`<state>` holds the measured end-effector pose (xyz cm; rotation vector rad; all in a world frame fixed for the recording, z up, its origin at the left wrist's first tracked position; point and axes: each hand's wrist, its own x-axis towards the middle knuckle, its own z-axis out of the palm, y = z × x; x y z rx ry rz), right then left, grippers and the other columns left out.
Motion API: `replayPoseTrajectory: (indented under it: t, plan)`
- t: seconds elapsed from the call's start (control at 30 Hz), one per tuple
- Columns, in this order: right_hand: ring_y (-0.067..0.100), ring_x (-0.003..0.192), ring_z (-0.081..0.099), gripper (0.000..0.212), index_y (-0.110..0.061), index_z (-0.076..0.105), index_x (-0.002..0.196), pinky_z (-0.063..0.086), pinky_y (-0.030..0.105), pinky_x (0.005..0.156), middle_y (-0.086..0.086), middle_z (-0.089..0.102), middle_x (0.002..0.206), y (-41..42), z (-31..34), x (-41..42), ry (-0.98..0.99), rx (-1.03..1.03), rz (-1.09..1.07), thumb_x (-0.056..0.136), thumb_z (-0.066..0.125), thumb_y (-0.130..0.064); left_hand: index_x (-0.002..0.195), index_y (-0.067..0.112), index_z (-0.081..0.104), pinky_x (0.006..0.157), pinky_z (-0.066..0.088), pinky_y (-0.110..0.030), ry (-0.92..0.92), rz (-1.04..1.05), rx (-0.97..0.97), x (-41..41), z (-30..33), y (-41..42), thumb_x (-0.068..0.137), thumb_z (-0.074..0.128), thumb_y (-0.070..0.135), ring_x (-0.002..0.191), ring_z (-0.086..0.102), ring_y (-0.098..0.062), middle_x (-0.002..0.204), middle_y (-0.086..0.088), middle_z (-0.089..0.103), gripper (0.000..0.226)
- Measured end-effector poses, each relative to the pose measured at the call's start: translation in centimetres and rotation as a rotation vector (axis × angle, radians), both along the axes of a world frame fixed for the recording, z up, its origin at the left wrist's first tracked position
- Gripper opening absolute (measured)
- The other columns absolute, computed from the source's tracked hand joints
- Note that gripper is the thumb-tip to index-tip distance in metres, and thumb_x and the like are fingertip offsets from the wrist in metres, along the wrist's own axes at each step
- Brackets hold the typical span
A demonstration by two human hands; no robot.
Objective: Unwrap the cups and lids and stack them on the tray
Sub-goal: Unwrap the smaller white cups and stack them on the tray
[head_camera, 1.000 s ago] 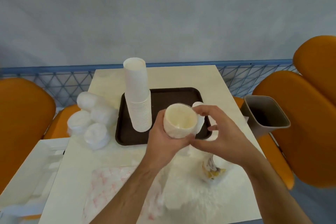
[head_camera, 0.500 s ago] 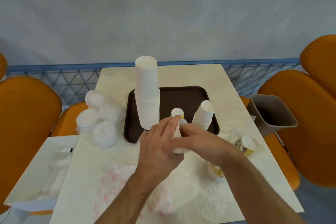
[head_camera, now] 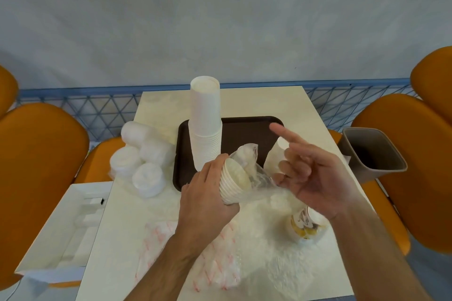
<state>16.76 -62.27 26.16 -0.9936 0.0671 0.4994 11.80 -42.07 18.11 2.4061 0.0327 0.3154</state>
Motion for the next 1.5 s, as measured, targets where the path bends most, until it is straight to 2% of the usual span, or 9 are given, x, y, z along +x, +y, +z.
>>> replayPoseTrajectory:
  t: [0.17, 0.27, 0.43, 0.6, 0.83, 0.9, 1.03, 1.3, 1.5]
  plan:
    - [0.015, 0.071, 0.061, 0.038, -0.036, 0.066, 0.121, 0.051, 0.023, 0.066, 0.000, 0.061, 0.083, -0.1, 0.0, 1.1, -0.322, -0.826, 0.118, 0.088, 0.076, -0.020, 0.134, 0.041, 0.034, 0.091, 0.055, -0.051, -0.037, -0.003, 0.016, -0.2, 0.1, -0.4, 0.062, 0.082, 0.045, 0.109, 0.061, -0.019, 0.126, 0.008, 0.061, 0.087]
    - [0.006, 0.087, 0.070, 0.034, -0.037, 0.068, 0.115, 0.057, 0.018, 0.071, -0.013, 0.071, 0.096, 1.4, -0.7, 1.3, -0.386, -0.926, 0.254, 0.084, 0.080, -0.030, 0.134, 0.042, 0.036, 0.089, 0.056, -0.051, -0.055, -0.028, 0.014, -0.3, 0.3, -0.8, 0.062, 0.086, 0.040, 0.109, 0.060, -0.015, 0.124, 0.016, 0.058, 0.087]
    - [0.005, 0.069, 0.068, 0.009, -0.020, 0.080, 0.089, 0.055, 0.017, 0.059, -0.001, 0.074, 0.077, 1.8, -0.5, 1.9, -0.423, -0.891, 0.060, 0.091, 0.073, -0.014, 0.136, 0.046, 0.032, 0.092, 0.053, -0.048, -0.052, -0.078, -0.005, -0.3, 0.7, -0.9, 0.063, 0.081, 0.039, 0.112, 0.057, -0.010, 0.128, 0.021, 0.054, 0.088]
    - [0.006, 0.074, 0.070, 0.013, -0.033, 0.075, 0.086, 0.061, 0.025, 0.073, -0.014, 0.074, 0.077, -0.2, -0.1, 2.8, -0.568, -1.163, -0.101, 0.086, 0.079, -0.021, 0.134, 0.042, 0.037, 0.089, 0.056, -0.049, -0.101, -0.072, -0.009, -0.5, 0.9, -0.5, 0.065, 0.079, 0.047, 0.109, 0.059, -0.009, 0.126, 0.016, 0.059, 0.081]
    - [0.012, 0.081, 0.074, 0.024, -0.022, 0.075, 0.092, 0.060, 0.022, 0.075, -0.004, 0.076, 0.083, 0.0, 2.5, -0.7, -0.581, -0.918, -0.042, 0.097, 0.060, -0.004, 0.133, 0.036, 0.040, 0.083, 0.058, -0.053, -0.157, -0.047, 0.079, -0.4, 1.2, -0.4, 0.061, 0.077, 0.045, 0.103, 0.064, -0.016, 0.121, 0.007, 0.065, 0.081]
    - [0.012, 0.077, 0.075, 0.017, -0.020, 0.075, 0.092, 0.062, 0.027, 0.076, -0.003, 0.076, 0.081, 0.3, 2.5, -0.9, -0.407, -1.022, 0.153, 0.099, 0.061, -0.026, 0.135, 0.031, 0.044, 0.083, 0.056, -0.054, -0.174, -0.071, 0.165, -0.3, 1.4, -0.2, 0.060, 0.079, 0.041, 0.105, 0.065, -0.020, 0.123, 0.005, 0.065, 0.083]
    - [0.004, 0.060, 0.064, 0.060, -0.009, 0.076, 0.092, 0.053, 0.020, 0.068, -0.007, 0.075, 0.076, 1.0, 1.7, -0.3, -0.234, -1.145, 0.394, 0.090, 0.052, -0.065, 0.136, 0.026, 0.045, 0.080, 0.055, -0.053, -0.186, -0.073, 0.311, -0.1, 2.0, -0.3, 0.053, 0.089, 0.034, 0.105, 0.065, -0.022, 0.124, 0.003, 0.065, 0.093]
    - [0.006, 0.066, 0.058, 0.019, -0.004, 0.075, 0.088, 0.049, 0.016, 0.063, 0.001, 0.068, 0.072, 1.4, 0.0, 0.0, -0.258, -0.913, 0.195, 0.096, 0.064, -0.018, 0.132, 0.024, 0.046, 0.074, 0.057, -0.051, -0.178, -0.094, 0.384, -0.2, 1.8, -0.1, 0.046, 0.094, 0.033, 0.098, 0.069, -0.025, 0.119, 0.000, 0.068, 0.100]
    - [0.022, 0.084, 0.075, 0.022, -0.010, 0.069, 0.101, 0.060, 0.035, 0.079, 0.005, 0.077, 0.092, 0.7, 0.3, -0.3, -0.152, -0.873, 0.276, 0.093, 0.071, -0.030, 0.129, 0.021, 0.046, 0.068, 0.059, -0.054, -0.156, -0.059, 0.414, -0.4, 1.3, 0.6, 0.038, 0.099, 0.035, 0.092, 0.071, -0.029, 0.113, -0.007, 0.071, 0.106]
